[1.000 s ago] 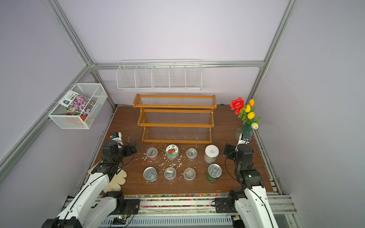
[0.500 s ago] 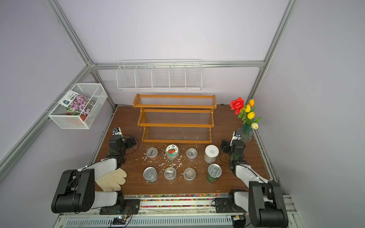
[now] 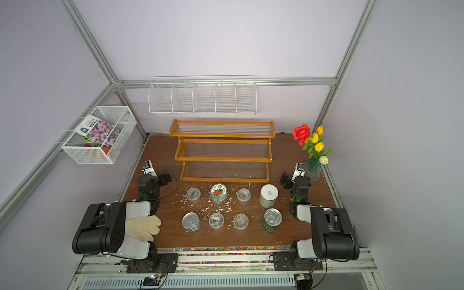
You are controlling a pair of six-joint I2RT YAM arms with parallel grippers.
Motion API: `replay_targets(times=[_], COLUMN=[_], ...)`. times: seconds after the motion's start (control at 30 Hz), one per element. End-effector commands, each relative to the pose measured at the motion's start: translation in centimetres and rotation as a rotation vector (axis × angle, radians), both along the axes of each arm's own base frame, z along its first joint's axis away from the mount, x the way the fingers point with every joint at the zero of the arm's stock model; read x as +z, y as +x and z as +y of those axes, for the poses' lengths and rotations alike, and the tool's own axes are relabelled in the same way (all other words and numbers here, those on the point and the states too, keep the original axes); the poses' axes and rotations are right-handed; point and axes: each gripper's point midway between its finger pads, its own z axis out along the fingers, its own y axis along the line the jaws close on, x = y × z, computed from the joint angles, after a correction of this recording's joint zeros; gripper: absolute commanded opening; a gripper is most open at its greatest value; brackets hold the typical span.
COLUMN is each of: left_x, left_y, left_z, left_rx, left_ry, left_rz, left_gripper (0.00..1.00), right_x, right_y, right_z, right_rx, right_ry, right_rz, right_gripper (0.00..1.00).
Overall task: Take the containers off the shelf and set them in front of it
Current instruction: Reset both arms
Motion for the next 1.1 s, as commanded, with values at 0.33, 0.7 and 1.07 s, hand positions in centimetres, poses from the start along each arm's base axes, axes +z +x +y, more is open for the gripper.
replay_targets(times=[0.33, 0.7, 1.07], left_x=[0.0, 2.7, 1.8], left_y=[-0.3, -2.5, -1.6], left_z=[-2.7, -2.1, -1.6], left_rx=[-0.180, -0.138, -0.106], left_ry=[0.035, 0.029, 0.019], left_rz=[-0.057, -0.114, -0.112], left_gripper=[1.00, 1.00, 1.00], right_x=[-1.0, 1.7, -1.0], right_y=[1.6, 0.3, 1.5], right_z=[2.5, 2.1, 2.1], right_rx=[0.163, 0.120, 0.120], right_ry=[-0.037, -0.055, -0.057], right_rz=[0.015, -0.009, -0.017], right_gripper=[0.97, 0.99, 0.98])
